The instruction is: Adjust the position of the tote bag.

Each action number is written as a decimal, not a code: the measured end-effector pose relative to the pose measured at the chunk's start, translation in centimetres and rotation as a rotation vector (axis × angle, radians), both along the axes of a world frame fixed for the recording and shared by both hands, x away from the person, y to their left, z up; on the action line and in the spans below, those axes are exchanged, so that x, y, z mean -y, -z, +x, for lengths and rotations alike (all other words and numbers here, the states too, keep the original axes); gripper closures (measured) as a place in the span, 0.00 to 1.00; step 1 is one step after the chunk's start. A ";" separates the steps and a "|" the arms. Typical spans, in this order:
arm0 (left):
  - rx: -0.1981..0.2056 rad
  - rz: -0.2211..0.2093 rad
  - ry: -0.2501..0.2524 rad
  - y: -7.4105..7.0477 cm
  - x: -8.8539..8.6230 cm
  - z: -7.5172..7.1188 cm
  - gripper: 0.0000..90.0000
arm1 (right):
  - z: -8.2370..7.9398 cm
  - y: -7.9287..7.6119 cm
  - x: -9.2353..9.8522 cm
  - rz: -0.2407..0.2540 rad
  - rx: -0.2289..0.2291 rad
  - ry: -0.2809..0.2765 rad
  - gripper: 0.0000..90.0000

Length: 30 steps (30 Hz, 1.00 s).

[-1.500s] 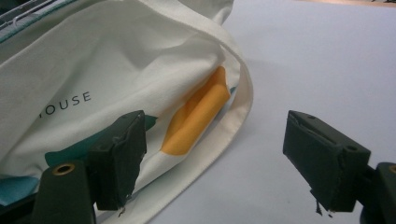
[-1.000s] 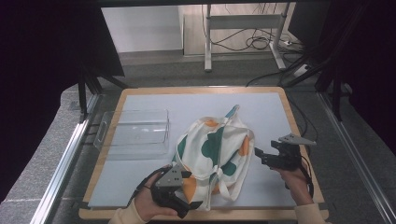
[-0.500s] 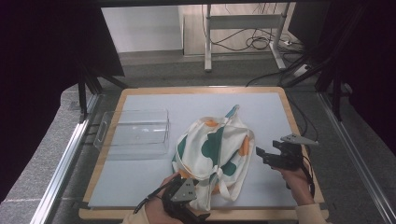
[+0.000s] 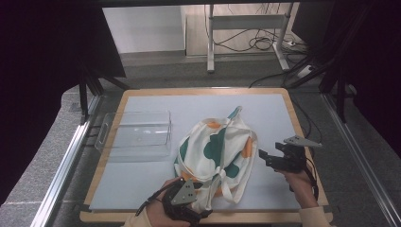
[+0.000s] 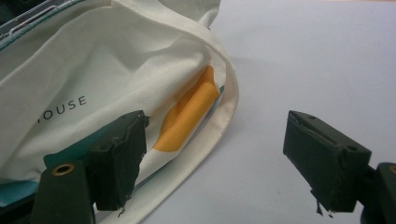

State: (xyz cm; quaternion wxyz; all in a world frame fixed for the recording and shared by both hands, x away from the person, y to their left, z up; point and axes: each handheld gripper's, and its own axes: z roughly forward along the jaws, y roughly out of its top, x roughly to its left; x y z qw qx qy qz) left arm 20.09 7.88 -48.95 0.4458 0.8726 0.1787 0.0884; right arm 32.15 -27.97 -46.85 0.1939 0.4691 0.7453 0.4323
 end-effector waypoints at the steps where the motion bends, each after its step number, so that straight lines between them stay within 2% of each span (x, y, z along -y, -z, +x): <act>1: -0.006 -0.011 0.003 -0.2 -0.3 0.1 0.30 | 0.0 0.0 0.0 0.001 0.001 0.001 0.24; 2: -0.023 -0.026 0.014 -0.4 -0.7 0.3 0.33 | 0.0 0.0 0.0 0.001 0.000 0.000 0.24; 7: -0.041 -0.049 0.017 -0.6 -1.4 0.7 0.47 | 0.0 0.0 -0.1 -0.004 0.000 -0.003 0.24; 10: -0.070 -0.079 0.022 -0.8 -2.0 1.1 0.58 | 0.0 0.1 -0.1 -0.005 0.000 -0.005 0.24; 14: -0.091 -0.091 0.023 -0.8 -2.4 1.4 0.71 | 0.0 0.1 -0.1 -0.006 -0.003 -0.006 0.24; 22: -0.138 -0.104 -0.008 -0.7 -3.6 2.4 0.82 | 0.1 0.2 -0.1 -0.008 -0.010 -0.007 0.24; 30: -0.152 -0.109 -0.017 -0.5 -4.1 2.7 0.86 | 0.1 0.3 -0.2 -0.015 -0.015 -0.010 0.24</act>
